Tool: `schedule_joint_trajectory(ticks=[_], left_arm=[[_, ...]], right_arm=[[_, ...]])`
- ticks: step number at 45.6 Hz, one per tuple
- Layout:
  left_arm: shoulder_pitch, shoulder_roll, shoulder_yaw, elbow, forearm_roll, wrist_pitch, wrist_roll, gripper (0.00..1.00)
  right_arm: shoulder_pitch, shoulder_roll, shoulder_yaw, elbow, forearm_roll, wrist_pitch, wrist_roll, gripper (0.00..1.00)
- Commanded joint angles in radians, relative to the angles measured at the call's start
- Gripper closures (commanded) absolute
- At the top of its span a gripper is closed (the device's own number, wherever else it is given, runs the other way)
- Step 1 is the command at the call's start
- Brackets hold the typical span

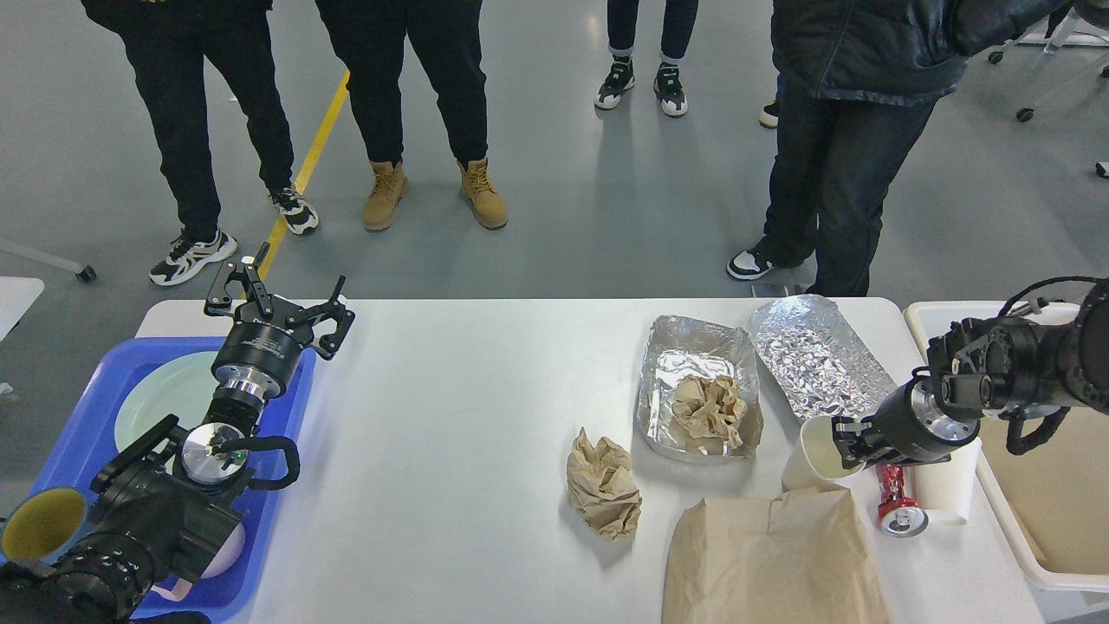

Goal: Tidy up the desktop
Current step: 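Lower the right gripper and grasp the white paper cup, then lift the paper cup and carry it into the white bin, release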

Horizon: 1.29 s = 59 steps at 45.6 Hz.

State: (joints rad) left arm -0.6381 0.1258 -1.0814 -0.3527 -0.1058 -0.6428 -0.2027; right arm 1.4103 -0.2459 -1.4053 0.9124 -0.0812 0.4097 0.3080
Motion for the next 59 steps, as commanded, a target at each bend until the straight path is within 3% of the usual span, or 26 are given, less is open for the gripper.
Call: schedule_joint_trajectory(ticks=[1,17,38,50,59], left_arm=[[0.0,0.0,0.0,0.0,0.0,0.0,0.0,0.04],[0.0,0.0,0.0,0.0,0.0,0.0,0.0,0.04],[0.0,0.0,0.0,0.0,0.0,0.0,0.0,0.04],[0.0,0.0,0.001,0.0,0.0,0.0,0.0,0.04],[0.0,0.0,0.0,0.0,0.0,0.0,-0.001,0.04]], right_arm=[[0.028,-0.003,0.002,0.0,0.001,0.001,0.0,1.0],[0.271,-0.127,0.0,0.08,-0.003,0.057,0.013,1.0],[0.707,-0.348,0.064,0.098,-0.009,0.277,0.016,1.0],[0.616,-0.444,0.08,-0.047,0.001,0.261,0.008,1.0],[0.311,-0.504,0.144,-0.286,0.055,0.181,0.002,1.0]])
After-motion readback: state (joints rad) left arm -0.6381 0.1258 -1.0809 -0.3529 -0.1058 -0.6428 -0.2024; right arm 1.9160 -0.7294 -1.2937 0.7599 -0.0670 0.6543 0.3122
